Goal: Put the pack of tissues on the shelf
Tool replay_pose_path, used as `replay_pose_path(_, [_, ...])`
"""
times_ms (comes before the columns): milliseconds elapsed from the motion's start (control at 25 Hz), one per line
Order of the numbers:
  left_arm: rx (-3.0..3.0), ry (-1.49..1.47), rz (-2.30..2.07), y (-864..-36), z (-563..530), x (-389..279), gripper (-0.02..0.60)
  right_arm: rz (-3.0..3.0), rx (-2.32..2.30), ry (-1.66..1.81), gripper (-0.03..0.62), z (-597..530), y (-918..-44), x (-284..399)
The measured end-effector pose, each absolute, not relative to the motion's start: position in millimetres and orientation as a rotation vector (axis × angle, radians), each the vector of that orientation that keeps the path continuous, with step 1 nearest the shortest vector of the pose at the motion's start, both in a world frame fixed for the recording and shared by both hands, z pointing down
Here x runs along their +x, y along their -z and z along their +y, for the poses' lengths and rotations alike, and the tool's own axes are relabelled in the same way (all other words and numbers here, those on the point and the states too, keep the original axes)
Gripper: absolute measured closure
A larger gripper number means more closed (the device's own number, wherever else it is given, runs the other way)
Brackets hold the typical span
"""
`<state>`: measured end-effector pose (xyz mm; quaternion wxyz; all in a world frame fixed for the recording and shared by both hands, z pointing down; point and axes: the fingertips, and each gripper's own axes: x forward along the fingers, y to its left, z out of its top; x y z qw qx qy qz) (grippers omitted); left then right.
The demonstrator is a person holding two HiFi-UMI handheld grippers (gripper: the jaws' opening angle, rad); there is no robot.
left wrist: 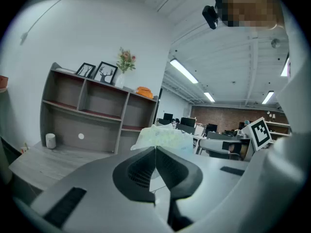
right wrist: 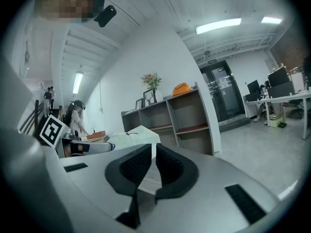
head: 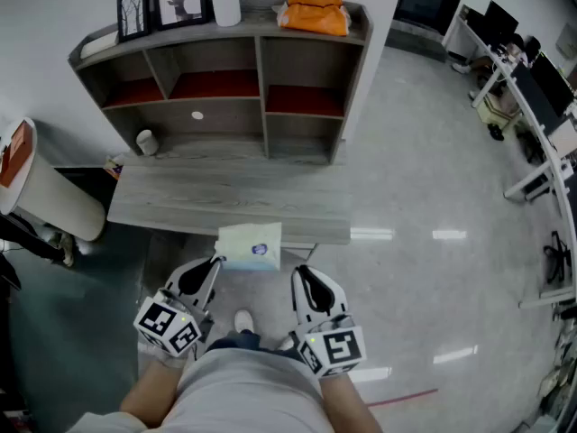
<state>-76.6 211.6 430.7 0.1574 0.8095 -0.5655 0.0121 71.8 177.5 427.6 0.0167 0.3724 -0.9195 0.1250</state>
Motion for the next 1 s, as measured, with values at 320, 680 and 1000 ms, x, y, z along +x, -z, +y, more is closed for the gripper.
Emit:
replay_pose_path(320, [2.294,-0.042,-1.605,-440,215,-111,0.563,-2.818,1.201,-0.41,0.554,184,-433,43])
replay_pose_path(680, [2.319,-0.035,-1.522,-451,211,-146,0.563,-2.766,1.318,-0.428,0.554,181,-437,13])
replay_pose_path(1000, [2.342,-0.025,-1.462,-464,194,-189,0.563,-2.688,1.438,-0.4,0.554,170,-448,-13])
